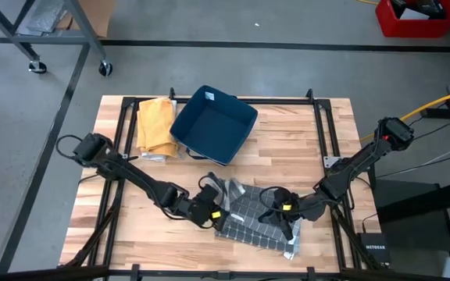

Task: Fold towel
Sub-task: Fold the gray patterned towel

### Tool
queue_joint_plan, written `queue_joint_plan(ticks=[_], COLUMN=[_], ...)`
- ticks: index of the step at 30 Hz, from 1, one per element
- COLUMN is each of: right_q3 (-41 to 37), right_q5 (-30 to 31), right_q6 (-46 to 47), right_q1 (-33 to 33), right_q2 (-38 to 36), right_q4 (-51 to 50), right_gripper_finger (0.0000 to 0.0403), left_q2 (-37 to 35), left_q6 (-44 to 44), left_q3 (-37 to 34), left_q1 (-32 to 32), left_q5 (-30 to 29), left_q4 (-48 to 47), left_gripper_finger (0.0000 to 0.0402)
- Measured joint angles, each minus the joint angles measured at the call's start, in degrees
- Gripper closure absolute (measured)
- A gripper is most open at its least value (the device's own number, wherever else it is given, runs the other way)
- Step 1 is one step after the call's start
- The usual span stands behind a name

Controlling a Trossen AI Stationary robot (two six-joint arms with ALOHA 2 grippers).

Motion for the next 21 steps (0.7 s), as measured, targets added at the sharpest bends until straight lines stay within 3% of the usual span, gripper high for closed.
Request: queue_joint_plan(ticks=[8, 21], right_q3=[0.0, 0.0], right_q5=[0.4, 0.5], right_q6=[-0.2, -1.1], right_q1=[0.0, 0.0], right_q2=[0.0, 0.0], right_q4=[0.3, 0.3], right_gripper_finger=[0.0368, 0.0368], left_q2=[7.3, 18.7], left_q6=[0.0, 2.8], left_q3=[0.7, 11.5], left_q1=[0.3, 0.5], left_q5=[3.4, 13.4], left_q4=[10.6, 11.0], left_gripper_finger=[0.0401, 0.0401])
